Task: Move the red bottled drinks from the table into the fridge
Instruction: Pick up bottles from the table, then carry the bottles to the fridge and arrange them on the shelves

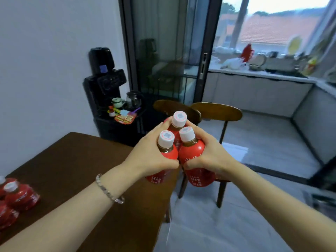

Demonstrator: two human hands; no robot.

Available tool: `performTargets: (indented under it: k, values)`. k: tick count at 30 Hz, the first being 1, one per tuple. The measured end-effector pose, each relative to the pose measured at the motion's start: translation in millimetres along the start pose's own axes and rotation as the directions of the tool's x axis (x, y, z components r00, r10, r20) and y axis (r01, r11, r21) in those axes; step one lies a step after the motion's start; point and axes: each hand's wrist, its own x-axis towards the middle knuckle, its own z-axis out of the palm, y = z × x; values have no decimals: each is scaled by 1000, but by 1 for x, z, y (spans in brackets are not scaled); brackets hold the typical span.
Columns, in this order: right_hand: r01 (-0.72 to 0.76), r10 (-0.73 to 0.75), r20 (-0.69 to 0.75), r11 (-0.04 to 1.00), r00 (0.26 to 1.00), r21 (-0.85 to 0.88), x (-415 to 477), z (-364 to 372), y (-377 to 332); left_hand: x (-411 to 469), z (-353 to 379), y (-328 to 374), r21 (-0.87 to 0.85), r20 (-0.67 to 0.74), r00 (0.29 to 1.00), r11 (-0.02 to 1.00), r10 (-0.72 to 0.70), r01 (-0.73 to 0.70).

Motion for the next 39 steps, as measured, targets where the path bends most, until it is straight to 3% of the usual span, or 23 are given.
performTargets:
  k: [8, 16, 18, 20, 22, 26, 27, 34, 39]
  values:
    - [-165, 136, -355, 985, 925, -53, -114, -200, 65, 102, 188, 134, -118, 276, 915, 955, 293, -270]
    - [-329, 213, -654, 943, 726, -57, -244, -401, 133, 178, 407, 282, -350, 454, 725, 851, 519, -390]
    - [-357, 221, -688, 932, 691, -59, -259, -428, 141, 191, 434, 301, -375, 459, 710, 841, 535, -391]
    - [-386, 222, -764, 922, 606, -39, -289, -477, 162, 210, 491, 342, -434, 499, 623, 796, 602, -421]
    - [-407, 226, -784, 913, 579, -37, -301, -501, 171, 224, 517, 361, -469, 499, 572, 758, 651, -454]
    - [-455, 226, -891, 890, 393, 25, -338, -580, 211, 270, 611, 428, -547, 569, 363, 669, 738, -503]
    - [-479, 228, -894, 878, 386, 17, -341, -587, 214, 273, 621, 434, -541, 575, 356, 668, 737, -511]
    - [-538, 194, -976, 835, 98, 112, -399, -715, 246, 330, 759, 557, -707, 550, 89, 520, 830, -479]
    - [-590, 161, -986, 794, -31, 148, -459, -786, 263, 331, 846, 635, -804, 506, -92, 431, 857, -411]
